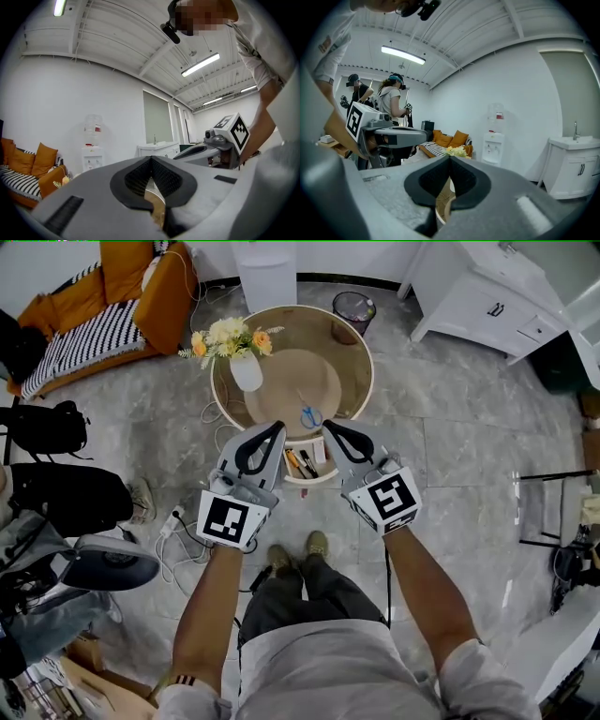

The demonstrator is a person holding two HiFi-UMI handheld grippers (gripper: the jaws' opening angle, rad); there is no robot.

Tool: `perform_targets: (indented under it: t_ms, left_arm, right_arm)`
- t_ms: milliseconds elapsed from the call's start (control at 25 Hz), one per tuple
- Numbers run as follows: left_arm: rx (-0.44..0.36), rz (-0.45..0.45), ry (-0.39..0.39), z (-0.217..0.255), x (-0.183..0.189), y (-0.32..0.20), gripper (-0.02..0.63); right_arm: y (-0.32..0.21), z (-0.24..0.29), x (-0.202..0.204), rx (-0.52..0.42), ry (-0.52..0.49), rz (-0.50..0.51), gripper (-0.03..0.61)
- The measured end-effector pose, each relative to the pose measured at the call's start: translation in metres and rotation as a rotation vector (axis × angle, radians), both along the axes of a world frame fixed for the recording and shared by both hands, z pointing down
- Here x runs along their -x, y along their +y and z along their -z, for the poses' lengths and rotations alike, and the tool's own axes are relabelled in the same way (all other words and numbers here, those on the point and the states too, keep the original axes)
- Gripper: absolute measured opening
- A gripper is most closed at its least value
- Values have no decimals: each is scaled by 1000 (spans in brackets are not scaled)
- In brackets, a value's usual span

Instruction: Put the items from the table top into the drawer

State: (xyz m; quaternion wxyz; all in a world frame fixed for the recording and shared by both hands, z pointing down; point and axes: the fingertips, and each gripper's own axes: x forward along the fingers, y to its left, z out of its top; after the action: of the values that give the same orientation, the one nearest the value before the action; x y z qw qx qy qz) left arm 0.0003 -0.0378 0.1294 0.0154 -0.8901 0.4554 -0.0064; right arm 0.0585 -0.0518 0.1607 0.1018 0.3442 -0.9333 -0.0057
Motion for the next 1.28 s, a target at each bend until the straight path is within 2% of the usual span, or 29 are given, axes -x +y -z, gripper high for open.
perform_targets:
  t_ms: [400, 720, 1280]
  left_arm:
    - [41, 21, 3, -56, 12, -28, 0]
    - [50, 8, -19, -100, 19, -53, 0]
    - [86, -3, -13, -174, 28, -73, 0]
  right_arm:
    - [-35, -64, 2, 59, 37, -52, 3]
    - [-59, -118, 9, 104, 80, -87, 34]
    - [-86, -221, 18, 191, 171, -126, 78]
